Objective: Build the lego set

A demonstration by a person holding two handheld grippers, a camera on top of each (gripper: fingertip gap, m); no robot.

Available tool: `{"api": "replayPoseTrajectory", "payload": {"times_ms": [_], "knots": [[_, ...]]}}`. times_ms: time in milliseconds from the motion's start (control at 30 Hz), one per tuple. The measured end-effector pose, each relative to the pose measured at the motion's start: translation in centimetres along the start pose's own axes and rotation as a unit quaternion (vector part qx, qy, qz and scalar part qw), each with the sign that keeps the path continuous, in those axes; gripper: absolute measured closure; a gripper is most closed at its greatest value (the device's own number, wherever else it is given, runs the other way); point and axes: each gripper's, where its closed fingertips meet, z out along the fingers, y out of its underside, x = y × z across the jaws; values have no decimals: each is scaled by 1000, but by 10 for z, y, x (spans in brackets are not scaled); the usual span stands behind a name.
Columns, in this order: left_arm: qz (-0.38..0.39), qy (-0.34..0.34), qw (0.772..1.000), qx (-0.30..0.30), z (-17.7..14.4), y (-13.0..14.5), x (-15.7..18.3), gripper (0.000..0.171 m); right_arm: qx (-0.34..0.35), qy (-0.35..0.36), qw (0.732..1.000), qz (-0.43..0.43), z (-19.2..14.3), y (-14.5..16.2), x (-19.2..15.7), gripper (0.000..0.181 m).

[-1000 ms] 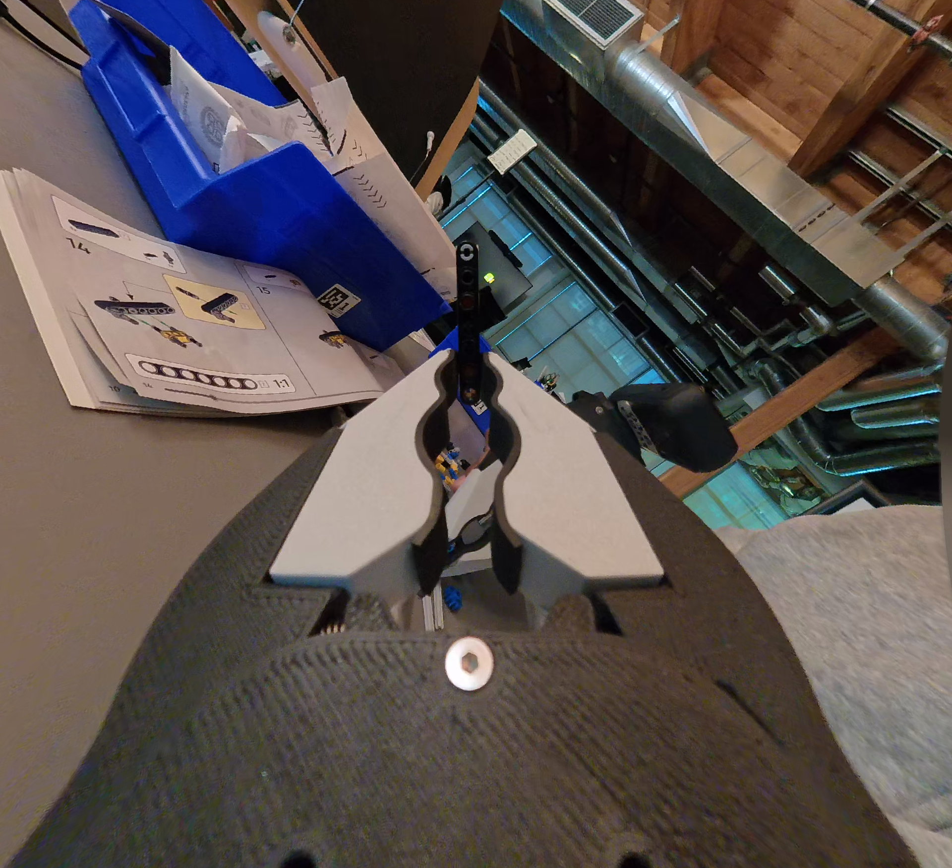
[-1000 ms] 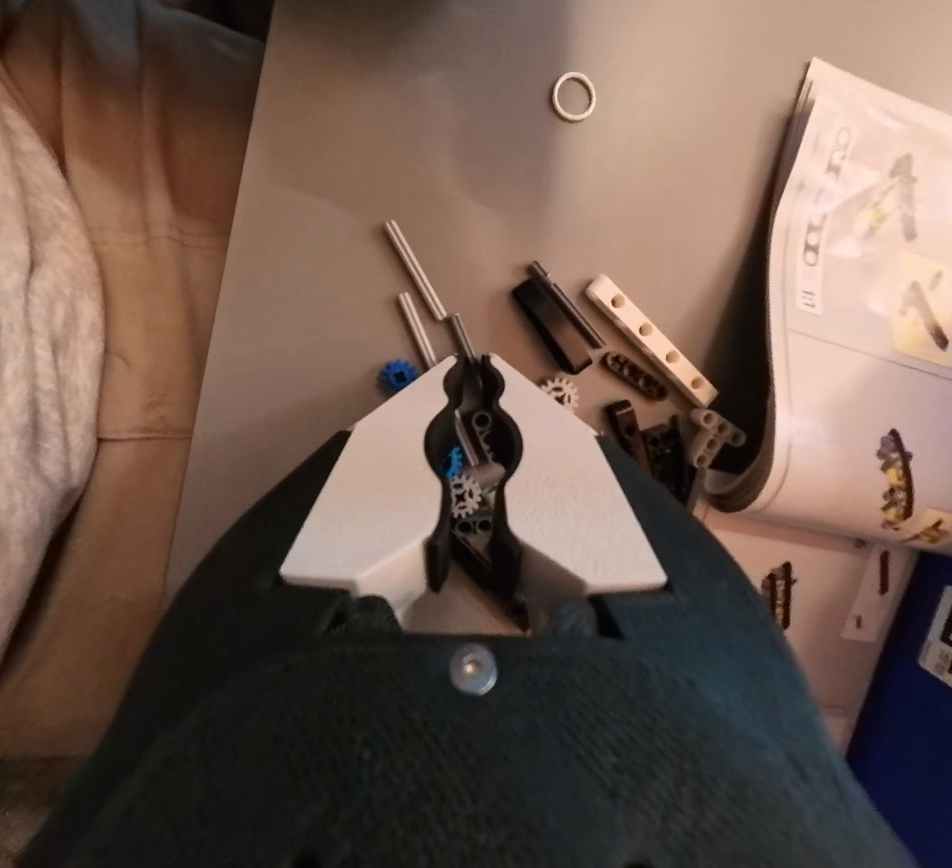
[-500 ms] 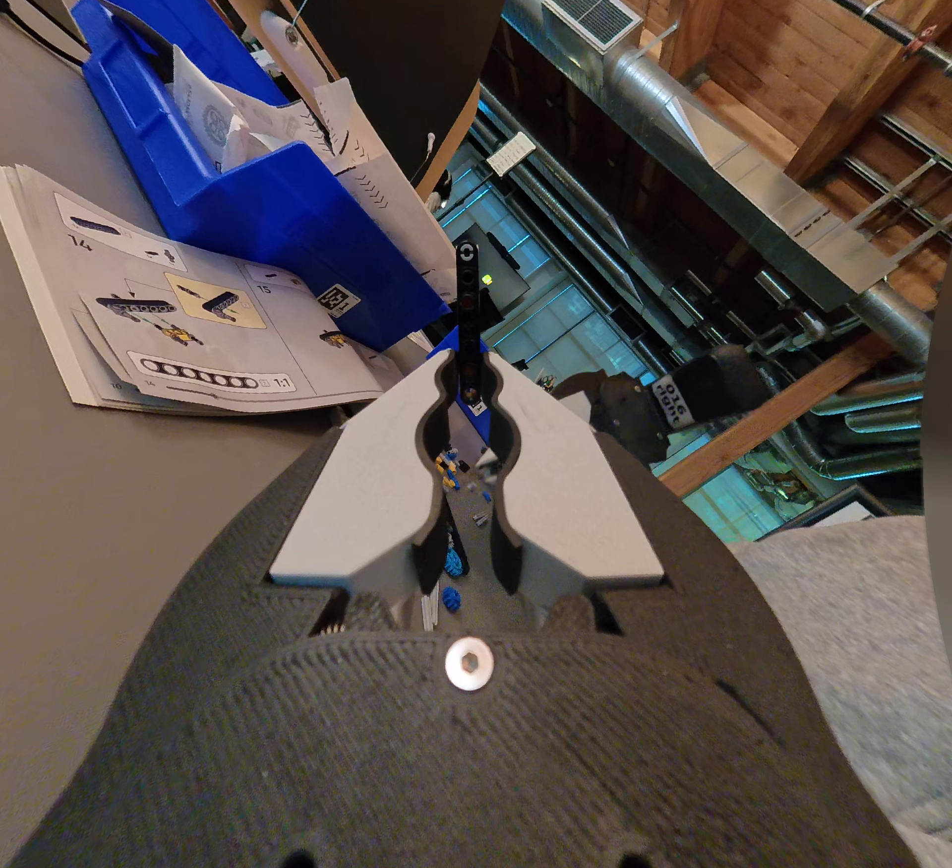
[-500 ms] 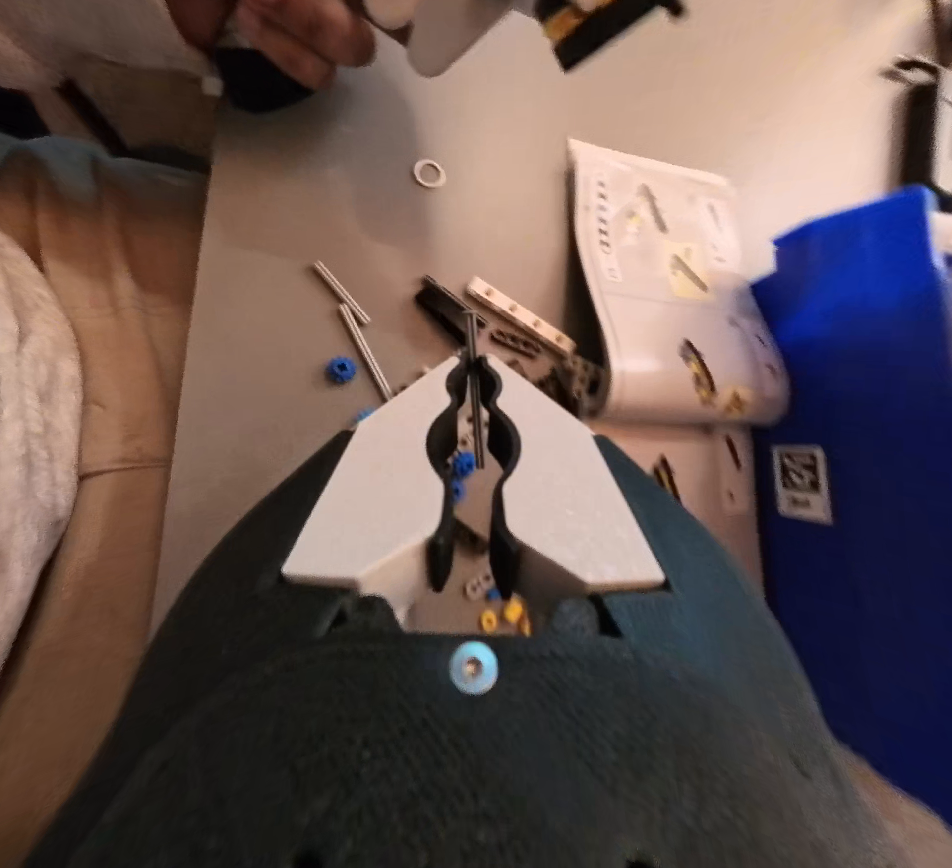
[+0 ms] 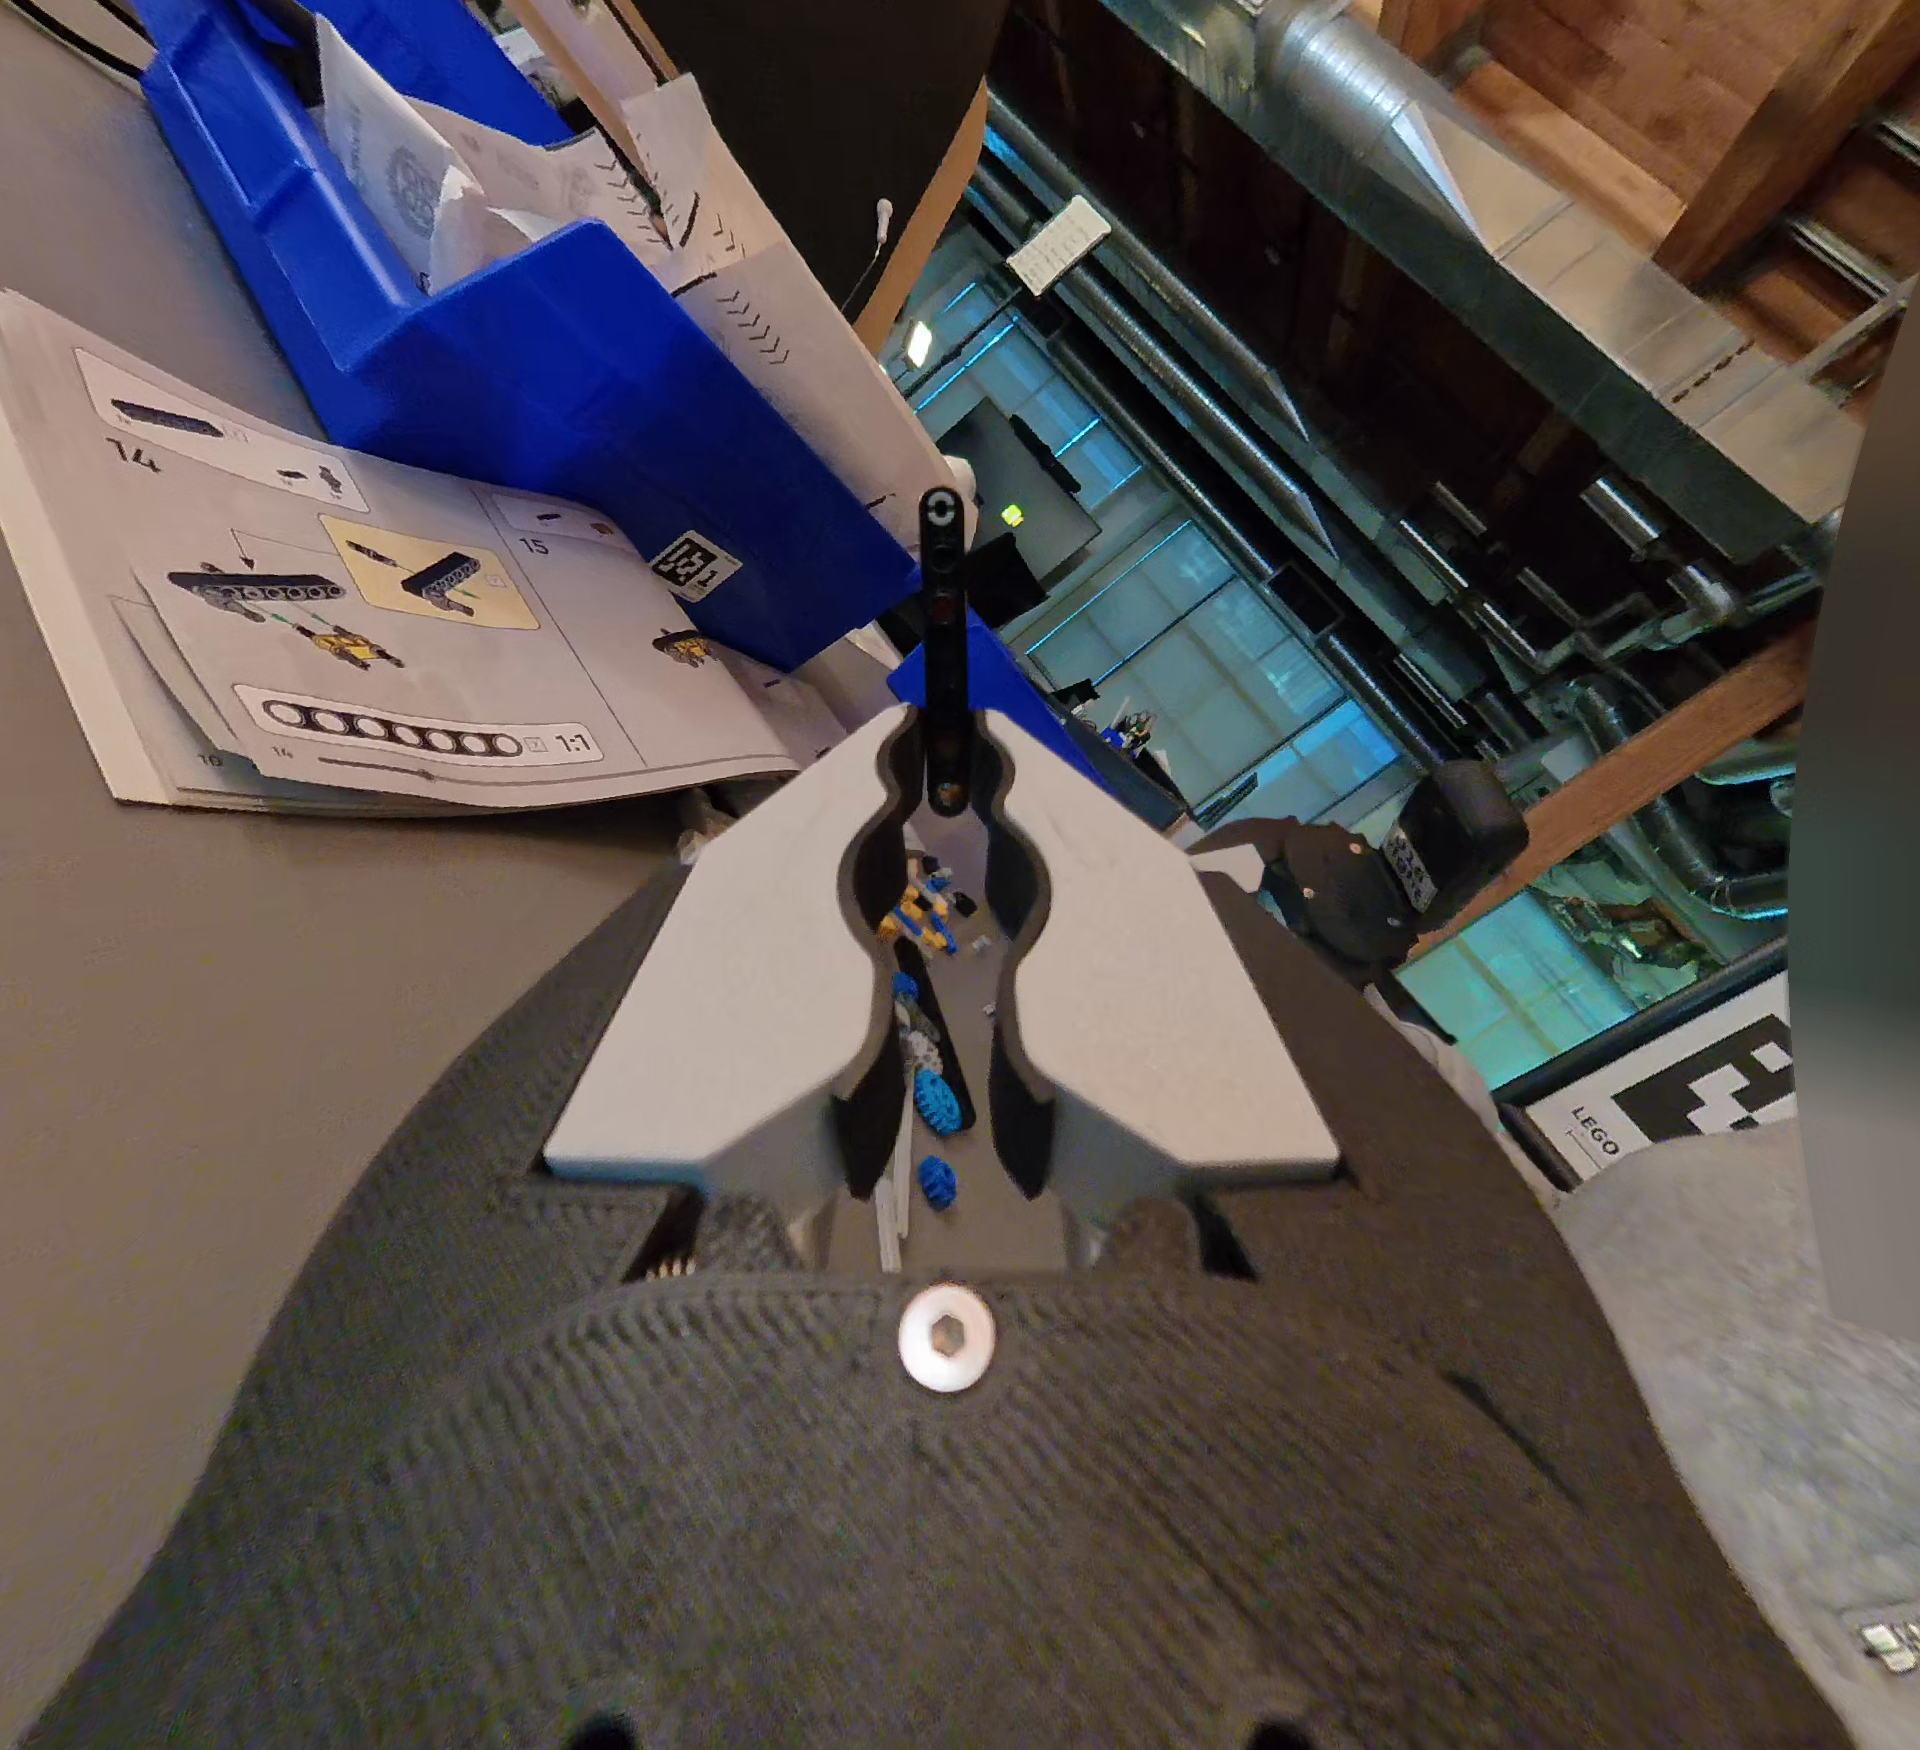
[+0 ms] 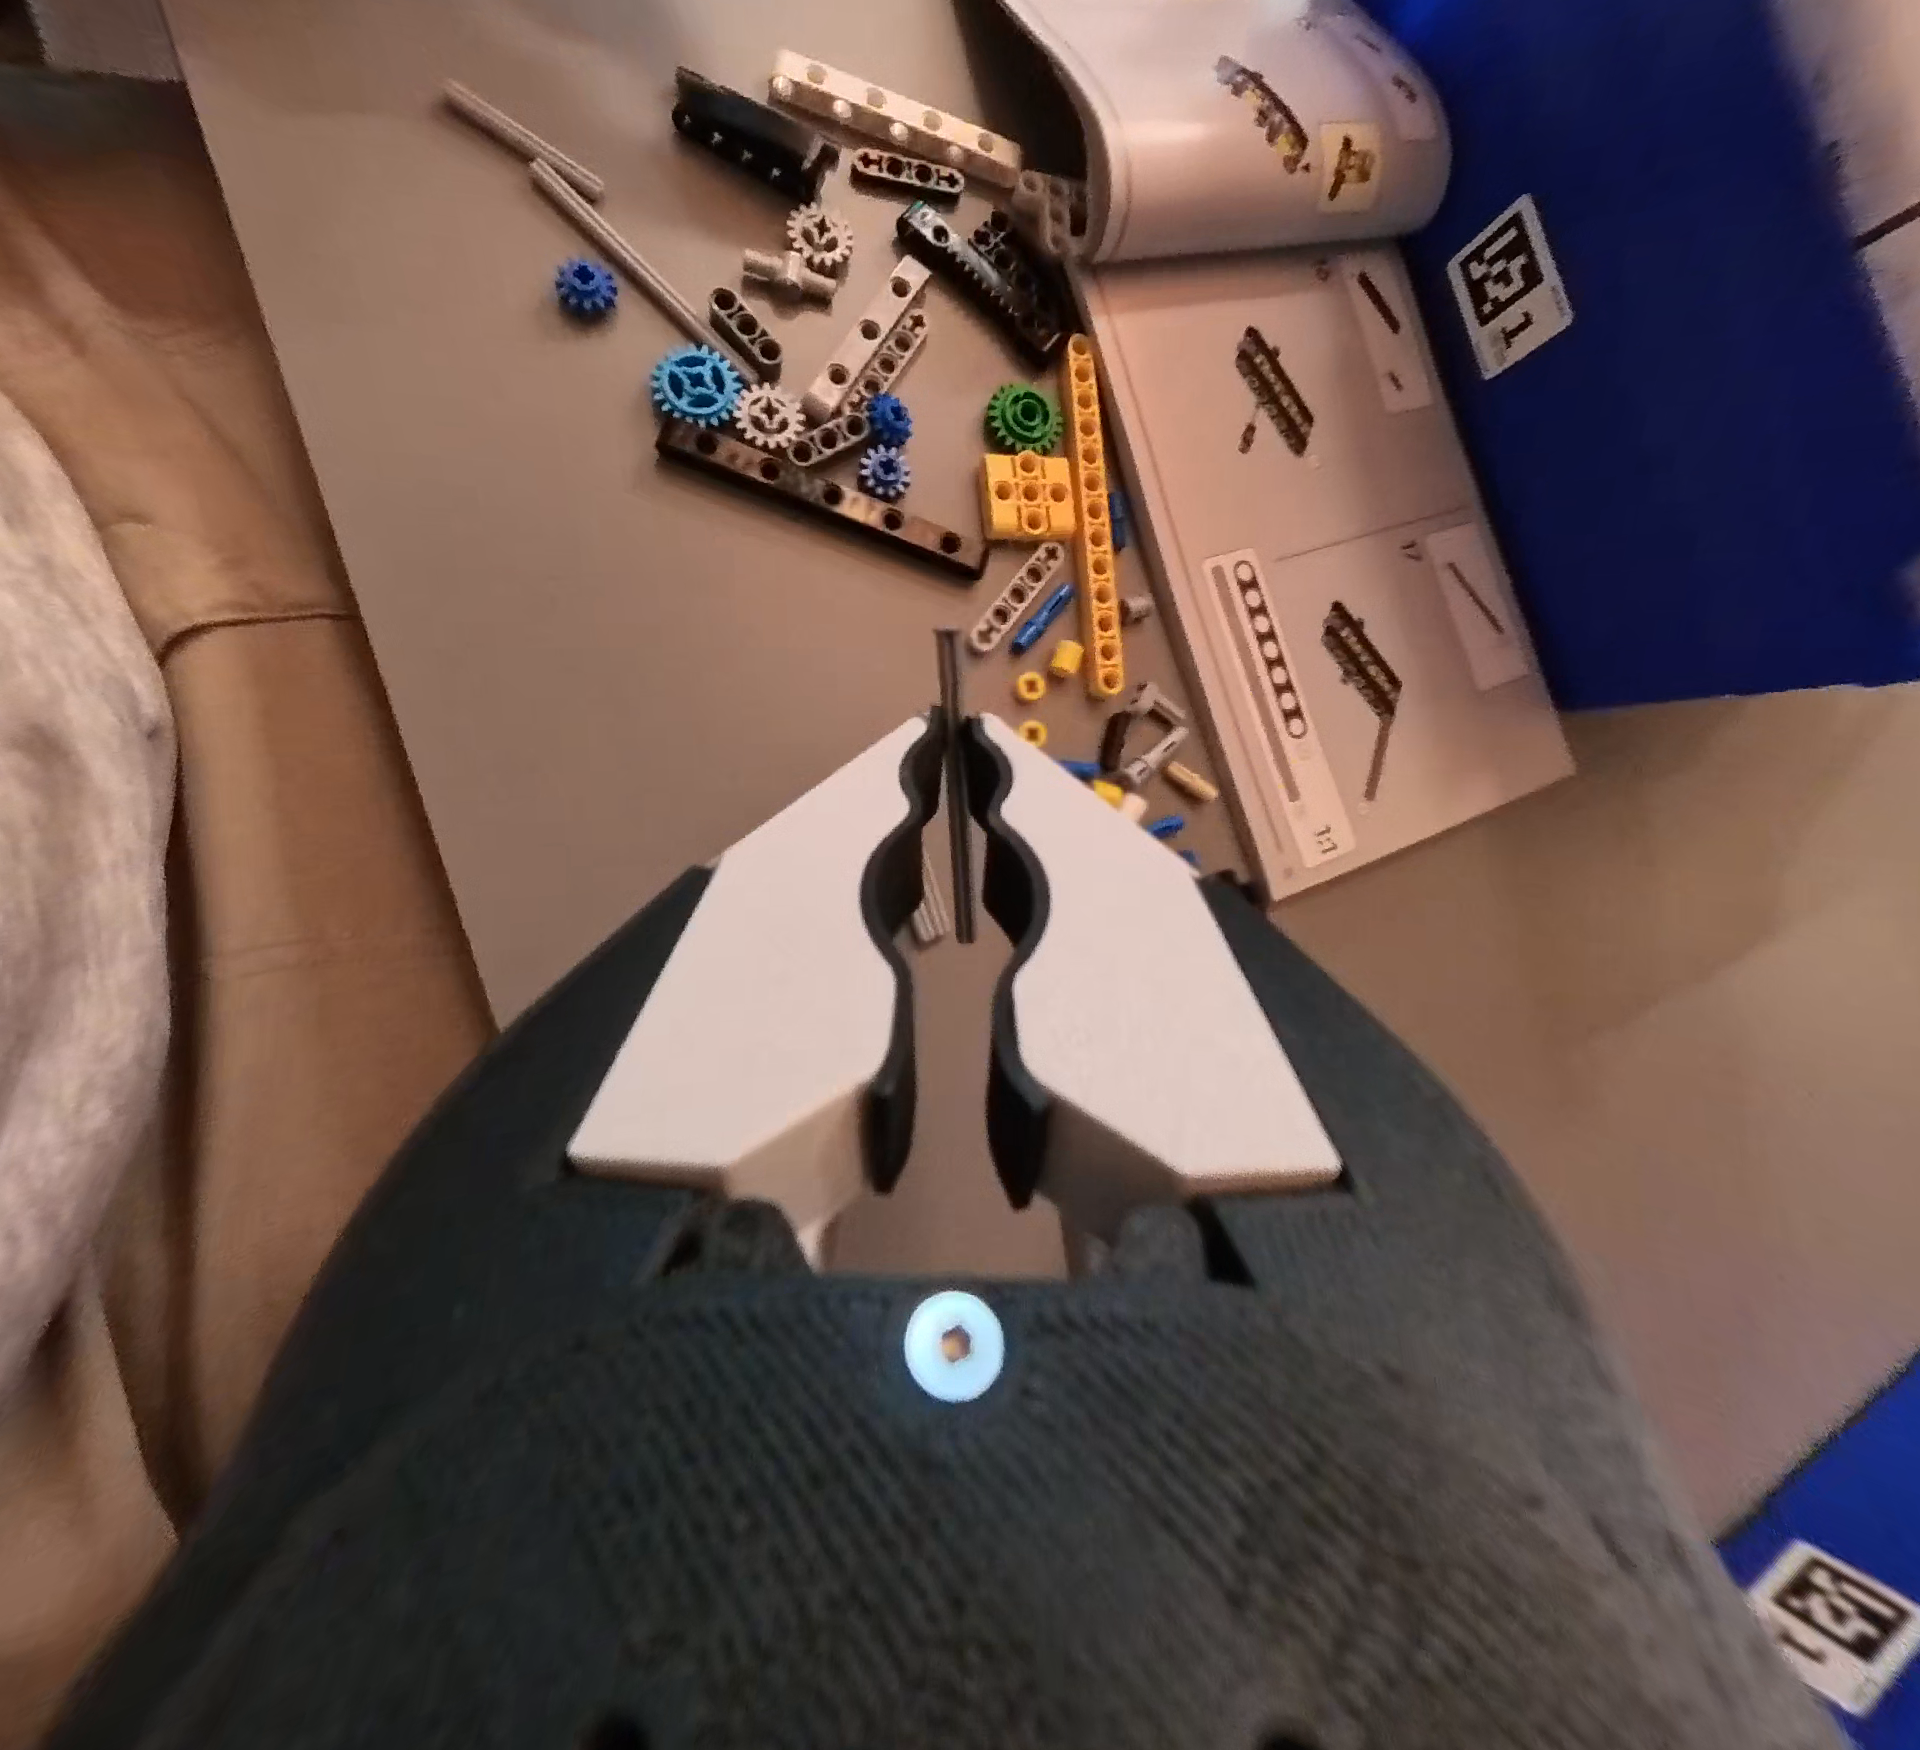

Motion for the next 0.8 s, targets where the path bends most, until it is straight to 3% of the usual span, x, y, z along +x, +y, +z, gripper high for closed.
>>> {"api": "replayPoseTrajectory", "payload": {"times_ms": [267,433,800], "knots": [[18,-13,1000,-7,2,3,-2,165,3,-46,999,15,14,12,-25,179],[18,-17,1000,-8,3,4,-5,165,-11,-78,997,-17,17,27,-43,179],[30,-23,999,-7,4,4,-6,165,-55,-48,995,-69,18,53,-32,179]]}}
